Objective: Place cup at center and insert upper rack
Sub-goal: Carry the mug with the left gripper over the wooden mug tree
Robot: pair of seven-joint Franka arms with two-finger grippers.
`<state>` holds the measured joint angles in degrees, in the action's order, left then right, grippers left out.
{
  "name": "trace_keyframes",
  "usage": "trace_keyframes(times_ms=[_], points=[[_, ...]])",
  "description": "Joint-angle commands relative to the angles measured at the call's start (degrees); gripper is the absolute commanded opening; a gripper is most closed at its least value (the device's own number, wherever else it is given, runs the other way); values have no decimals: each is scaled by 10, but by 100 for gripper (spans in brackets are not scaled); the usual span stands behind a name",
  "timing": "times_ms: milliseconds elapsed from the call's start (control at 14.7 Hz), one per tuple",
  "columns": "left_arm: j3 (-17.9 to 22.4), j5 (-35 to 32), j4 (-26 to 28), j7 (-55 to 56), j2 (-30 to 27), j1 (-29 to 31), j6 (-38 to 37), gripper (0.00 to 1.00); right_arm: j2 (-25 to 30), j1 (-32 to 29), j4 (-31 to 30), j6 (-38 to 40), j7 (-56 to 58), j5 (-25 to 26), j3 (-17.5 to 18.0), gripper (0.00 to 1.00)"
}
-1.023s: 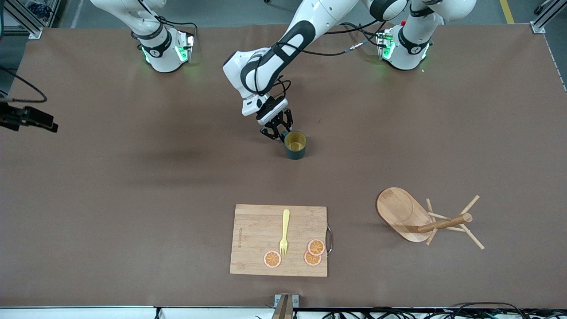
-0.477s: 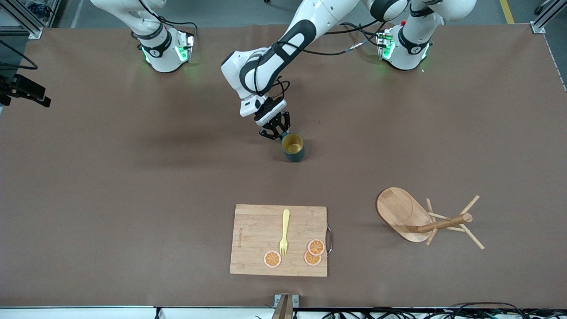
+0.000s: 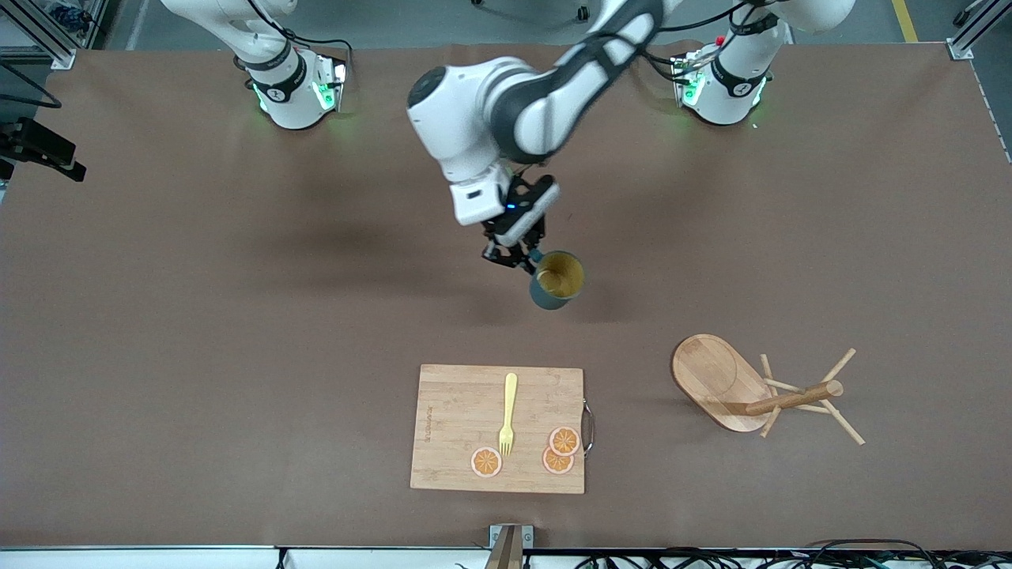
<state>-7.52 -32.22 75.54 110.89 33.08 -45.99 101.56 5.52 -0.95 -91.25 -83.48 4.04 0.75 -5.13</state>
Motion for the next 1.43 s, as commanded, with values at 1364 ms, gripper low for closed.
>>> trace_keyframes(times_ms=[1364], points=[[-6, 806, 27, -624, -40, 498, 20, 0, 27, -2, -12, 0, 11, -10, 1, 100]])
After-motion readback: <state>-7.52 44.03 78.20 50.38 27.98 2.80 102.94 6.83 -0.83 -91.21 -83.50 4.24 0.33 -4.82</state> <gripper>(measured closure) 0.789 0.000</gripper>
